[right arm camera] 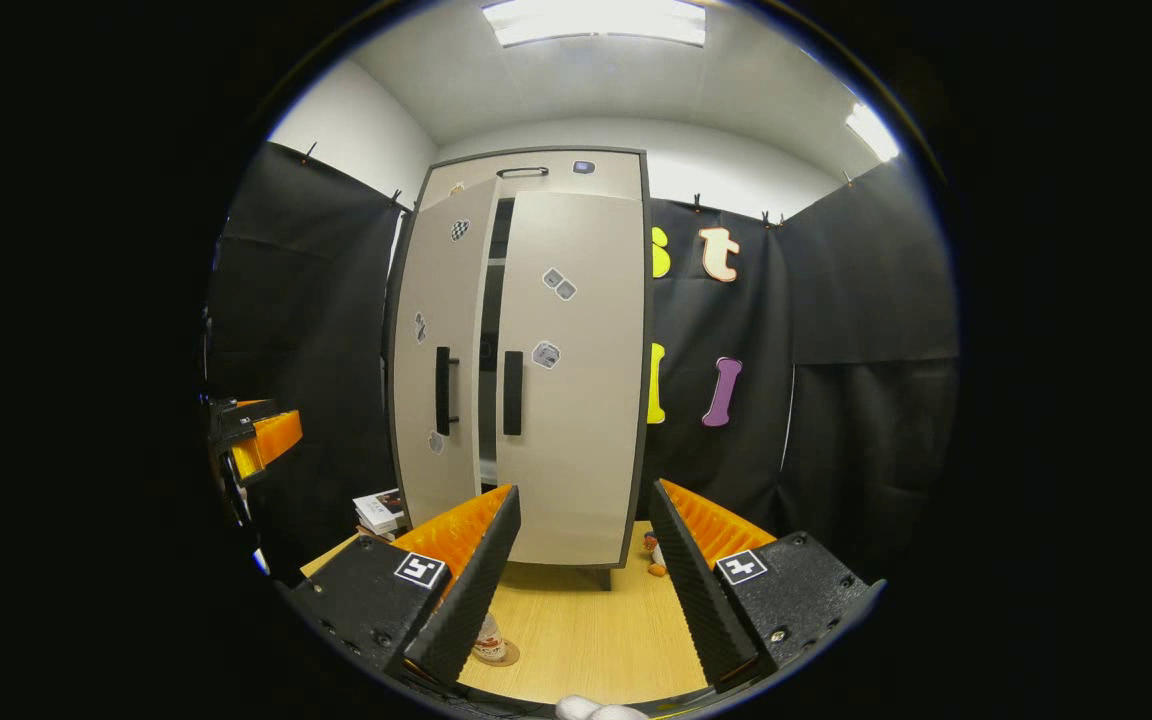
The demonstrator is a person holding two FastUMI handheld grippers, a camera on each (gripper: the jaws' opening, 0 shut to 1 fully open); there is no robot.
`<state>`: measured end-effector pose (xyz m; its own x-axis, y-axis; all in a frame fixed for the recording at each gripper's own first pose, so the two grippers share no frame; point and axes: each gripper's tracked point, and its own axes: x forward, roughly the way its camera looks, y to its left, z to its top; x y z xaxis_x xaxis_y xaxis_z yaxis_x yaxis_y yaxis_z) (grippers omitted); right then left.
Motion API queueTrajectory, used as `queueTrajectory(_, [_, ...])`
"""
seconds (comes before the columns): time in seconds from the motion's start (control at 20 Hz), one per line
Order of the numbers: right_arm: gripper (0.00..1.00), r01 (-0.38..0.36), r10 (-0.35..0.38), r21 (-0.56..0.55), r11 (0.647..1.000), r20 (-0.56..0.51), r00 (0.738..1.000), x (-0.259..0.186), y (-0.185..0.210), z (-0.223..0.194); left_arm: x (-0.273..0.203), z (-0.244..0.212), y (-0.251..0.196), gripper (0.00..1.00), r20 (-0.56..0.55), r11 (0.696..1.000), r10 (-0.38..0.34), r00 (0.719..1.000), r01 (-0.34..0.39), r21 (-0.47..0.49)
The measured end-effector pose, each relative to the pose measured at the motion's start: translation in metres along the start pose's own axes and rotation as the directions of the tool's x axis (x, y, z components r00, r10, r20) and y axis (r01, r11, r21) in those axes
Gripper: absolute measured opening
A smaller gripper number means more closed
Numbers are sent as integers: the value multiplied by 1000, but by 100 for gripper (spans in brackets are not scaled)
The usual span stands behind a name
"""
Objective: Grasp the bottle in the cabinet with the left hand and place it on the coaster, then close the right door with the right hand and the left door with the left hand.
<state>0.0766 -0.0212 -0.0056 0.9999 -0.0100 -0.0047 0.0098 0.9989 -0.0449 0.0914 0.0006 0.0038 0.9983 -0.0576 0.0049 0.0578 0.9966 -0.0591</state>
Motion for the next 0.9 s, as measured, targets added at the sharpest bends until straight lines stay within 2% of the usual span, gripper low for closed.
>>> queueTrajectory(0.9, [81, 51, -50, 18, 999, -16, 999, 14, -16, -5, 12, -13, -13, 95, -35, 999, -31, 999, 32, 29])
